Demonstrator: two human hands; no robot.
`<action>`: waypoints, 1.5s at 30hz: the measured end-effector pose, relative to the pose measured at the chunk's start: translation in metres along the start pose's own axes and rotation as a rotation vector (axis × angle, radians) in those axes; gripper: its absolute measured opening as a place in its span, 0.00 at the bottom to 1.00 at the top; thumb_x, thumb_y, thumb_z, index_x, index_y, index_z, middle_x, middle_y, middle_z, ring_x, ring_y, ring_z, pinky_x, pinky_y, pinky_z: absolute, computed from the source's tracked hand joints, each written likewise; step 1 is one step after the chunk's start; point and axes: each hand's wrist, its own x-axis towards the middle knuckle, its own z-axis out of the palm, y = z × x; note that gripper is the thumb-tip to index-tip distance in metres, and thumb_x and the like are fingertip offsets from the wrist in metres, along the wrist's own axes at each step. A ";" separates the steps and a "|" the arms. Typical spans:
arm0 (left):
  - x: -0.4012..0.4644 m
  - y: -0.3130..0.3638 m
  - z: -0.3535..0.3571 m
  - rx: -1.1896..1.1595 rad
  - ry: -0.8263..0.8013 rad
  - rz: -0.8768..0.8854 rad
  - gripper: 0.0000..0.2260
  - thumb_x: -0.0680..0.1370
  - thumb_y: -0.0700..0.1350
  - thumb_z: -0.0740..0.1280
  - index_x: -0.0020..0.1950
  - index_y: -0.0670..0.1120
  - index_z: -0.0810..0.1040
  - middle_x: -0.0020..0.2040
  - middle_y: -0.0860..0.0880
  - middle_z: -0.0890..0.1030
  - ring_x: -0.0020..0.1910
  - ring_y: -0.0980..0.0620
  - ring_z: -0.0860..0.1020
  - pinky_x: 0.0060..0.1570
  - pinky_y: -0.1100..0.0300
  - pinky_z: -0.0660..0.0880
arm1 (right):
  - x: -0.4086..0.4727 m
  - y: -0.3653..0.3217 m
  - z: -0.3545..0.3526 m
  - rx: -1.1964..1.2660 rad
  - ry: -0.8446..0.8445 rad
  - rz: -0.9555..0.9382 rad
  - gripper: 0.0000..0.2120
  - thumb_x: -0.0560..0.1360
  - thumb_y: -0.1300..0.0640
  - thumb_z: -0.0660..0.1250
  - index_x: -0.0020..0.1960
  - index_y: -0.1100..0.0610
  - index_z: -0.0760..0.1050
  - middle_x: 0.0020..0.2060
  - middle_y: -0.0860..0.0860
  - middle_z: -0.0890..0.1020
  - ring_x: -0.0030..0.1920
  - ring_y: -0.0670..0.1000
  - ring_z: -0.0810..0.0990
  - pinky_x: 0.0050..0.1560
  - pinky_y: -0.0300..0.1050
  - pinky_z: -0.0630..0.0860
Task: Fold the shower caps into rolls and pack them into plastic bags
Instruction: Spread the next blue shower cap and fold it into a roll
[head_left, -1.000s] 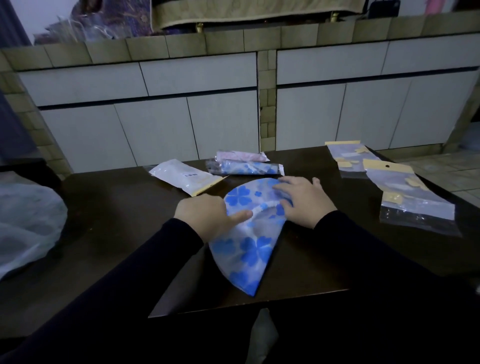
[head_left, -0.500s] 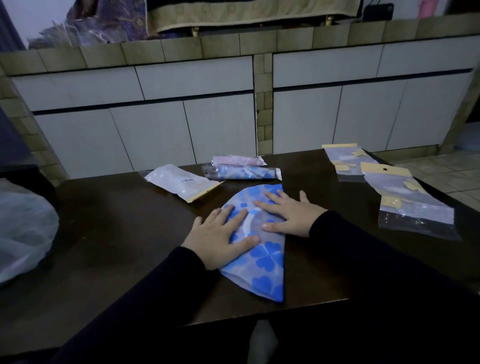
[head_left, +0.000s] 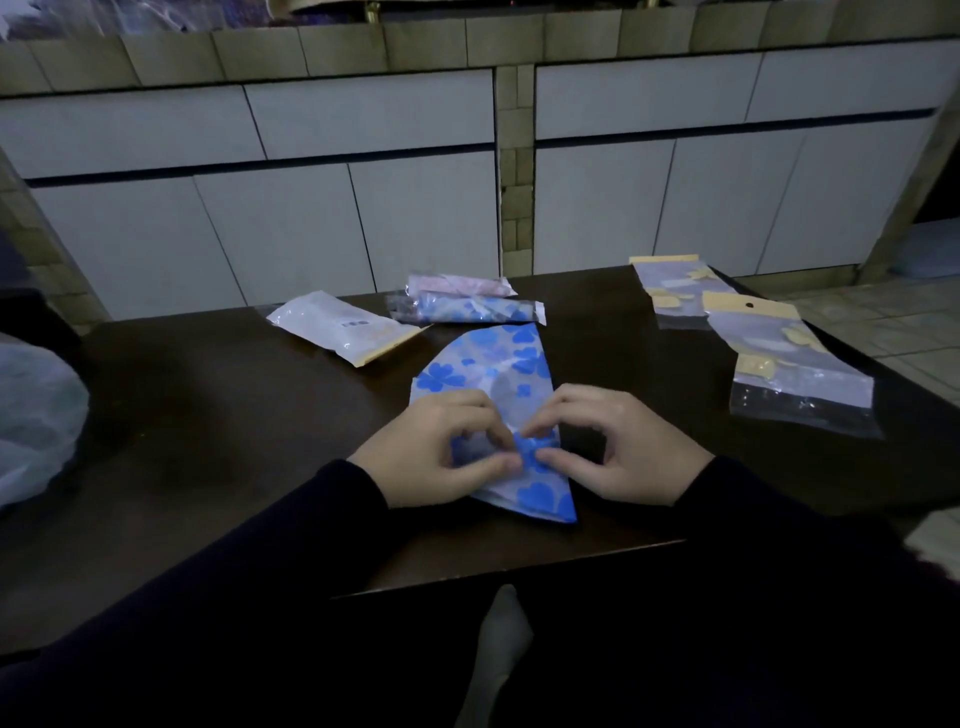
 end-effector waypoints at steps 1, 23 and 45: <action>-0.002 0.000 -0.001 -0.032 -0.062 -0.026 0.10 0.72 0.56 0.72 0.49 0.51 0.83 0.46 0.55 0.78 0.45 0.56 0.77 0.44 0.60 0.74 | -0.003 -0.001 0.001 -0.004 -0.044 -0.002 0.08 0.74 0.58 0.70 0.52 0.51 0.82 0.47 0.44 0.80 0.49 0.43 0.79 0.51 0.39 0.75; -0.014 0.008 -0.004 -0.214 -0.017 -0.281 0.03 0.73 0.47 0.73 0.40 0.54 0.83 0.38 0.55 0.82 0.39 0.51 0.79 0.45 0.51 0.77 | -0.010 -0.006 0.003 0.056 0.012 0.290 0.14 0.74 0.47 0.69 0.36 0.57 0.80 0.34 0.53 0.82 0.38 0.51 0.80 0.61 0.34 0.59; -0.015 0.001 -0.007 0.040 -0.096 -0.092 0.12 0.71 0.57 0.72 0.50 0.53 0.84 0.47 0.56 0.79 0.45 0.57 0.78 0.43 0.69 0.72 | -0.003 -0.020 0.012 -0.335 0.038 0.273 0.05 0.75 0.47 0.68 0.47 0.43 0.82 0.45 0.40 0.80 0.38 0.39 0.72 0.54 0.49 0.71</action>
